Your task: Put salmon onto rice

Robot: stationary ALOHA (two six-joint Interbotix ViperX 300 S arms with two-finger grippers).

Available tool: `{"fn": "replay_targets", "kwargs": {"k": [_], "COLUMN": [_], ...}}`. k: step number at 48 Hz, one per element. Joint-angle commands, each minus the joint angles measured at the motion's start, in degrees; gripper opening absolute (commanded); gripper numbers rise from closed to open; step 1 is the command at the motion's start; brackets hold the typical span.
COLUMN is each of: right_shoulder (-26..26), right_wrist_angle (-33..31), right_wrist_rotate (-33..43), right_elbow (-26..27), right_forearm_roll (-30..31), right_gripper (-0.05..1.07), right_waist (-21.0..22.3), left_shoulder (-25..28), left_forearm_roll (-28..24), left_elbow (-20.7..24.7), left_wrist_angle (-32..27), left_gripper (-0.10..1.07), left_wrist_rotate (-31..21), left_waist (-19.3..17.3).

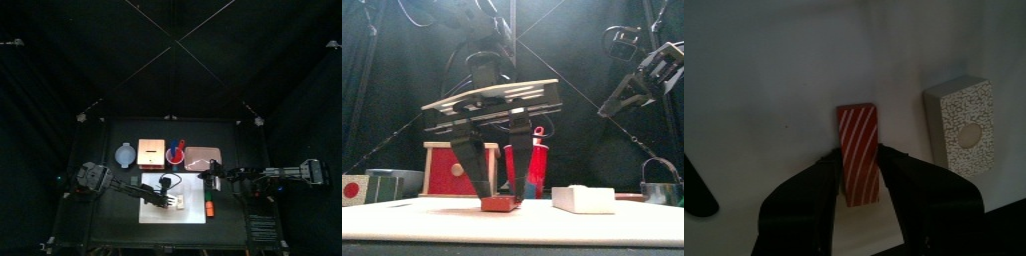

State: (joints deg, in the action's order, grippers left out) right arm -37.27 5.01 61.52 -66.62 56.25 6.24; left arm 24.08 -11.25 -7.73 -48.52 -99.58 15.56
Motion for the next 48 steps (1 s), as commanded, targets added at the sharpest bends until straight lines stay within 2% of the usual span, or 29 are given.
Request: {"fn": "replay_targets", "kwargs": {"k": [1, 15, 32, 48], "right_shoulder": [-0.26, -0.26, -0.26, -0.26], "right_wrist_angle": [0.26, 0.26, 0.09, -4.48], "right_wrist_rotate": [-0.09, -0.09, -0.09, -0.09], "right_elbow": [0.62, 0.35, 0.26, 0.00], "right_forearm_roll": [-0.09, -0.09, -0.26, -1.67], "right_gripper": [0.36, 0.36, 0.36, 0.36], "right_waist": [0.00, 0.09, 0.09, 0.09], "left_shoulder": [0.00, -2.46, -1.67, 2.90], "left_forearm_roll": [0.44, -0.26, -0.09, 2.64], "left_elbow": [1.14, 2.29, 10.11, 17.58], "left_wrist_angle": [0.00, -4.83, -5.45, -5.45], "left_gripper": [0.70, 0.69, 0.69, 0.70], "left_wrist_rotate": [-0.09, 0.00, 0.53, 0.44], "left_waist": [-0.18, -0.53, -1.23, -2.81]}}
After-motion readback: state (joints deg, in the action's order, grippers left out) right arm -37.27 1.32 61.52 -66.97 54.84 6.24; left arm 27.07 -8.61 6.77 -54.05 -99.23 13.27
